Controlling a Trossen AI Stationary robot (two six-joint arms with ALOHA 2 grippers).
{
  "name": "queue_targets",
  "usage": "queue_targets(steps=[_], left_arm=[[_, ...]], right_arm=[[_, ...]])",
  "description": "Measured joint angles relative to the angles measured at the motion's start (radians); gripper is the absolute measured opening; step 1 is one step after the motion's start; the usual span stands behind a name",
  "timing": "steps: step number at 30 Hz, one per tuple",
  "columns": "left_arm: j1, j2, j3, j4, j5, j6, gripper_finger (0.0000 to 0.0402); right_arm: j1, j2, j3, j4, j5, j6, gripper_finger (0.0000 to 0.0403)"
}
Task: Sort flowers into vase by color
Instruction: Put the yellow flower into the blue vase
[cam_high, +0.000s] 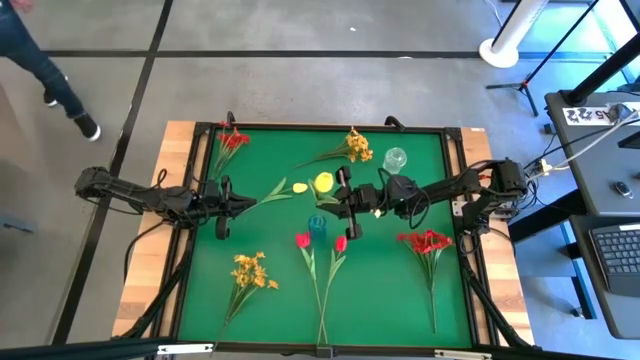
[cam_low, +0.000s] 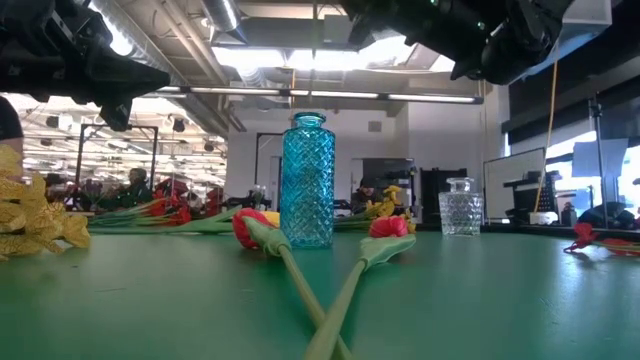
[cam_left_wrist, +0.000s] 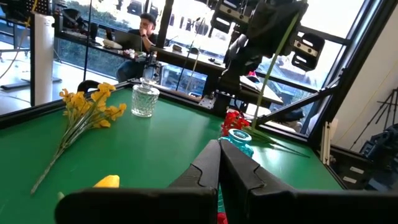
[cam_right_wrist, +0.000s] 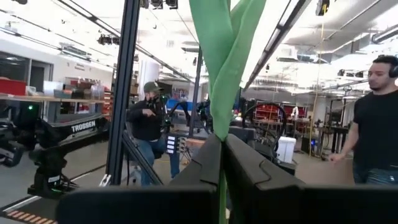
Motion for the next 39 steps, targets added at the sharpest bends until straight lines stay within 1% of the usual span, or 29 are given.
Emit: queue_targets(steps=[7, 13, 16, 20, 25, 33, 39], left_arm=[[0.000, 0.000, 0.000, 0.000, 0.000, 0.000, 0.0000], [0.000, 0.000, 0.000, 0.000, 0.000, 0.000, 0.0000], [0.000, 0.000, 0.000, 0.000, 0.000, 0.000, 0.0000], [0.000, 0.000, 0.000, 0.000, 0.000, 0.000, 0.0000], [0.000, 0.000, 0.000, 0.000, 0.000, 0.000, 0.0000], [0.000, 0.000, 0.000, 0.000, 0.000, 0.000, 0.0000], [0.000, 0.000, 0.000, -0.001, 0.000, 0.000, 0.0000]], right_arm=[[-0.006, -0.002, 0.001, -0.061, 0.004, -0.003, 0.0014], [-0.017, 0.000, 0.000, -0.103, 0.034, 0.002, 0.0019], [-0.019, -0.001, 0.000, -0.121, 0.035, 0.002, 0.0040], [-0.019, 0.000, -0.001, -0.136, 0.071, -0.010, 0.0080], [-0.019, 0.000, -0.001, -0.140, 0.071, -0.013, 0.0116], [-0.017, 0.000, -0.001, -0.147, 0.071, -0.013, 0.0146], [-0.017, 0.000, -0.001, -0.169, 0.071, -0.013, 0.0152]])
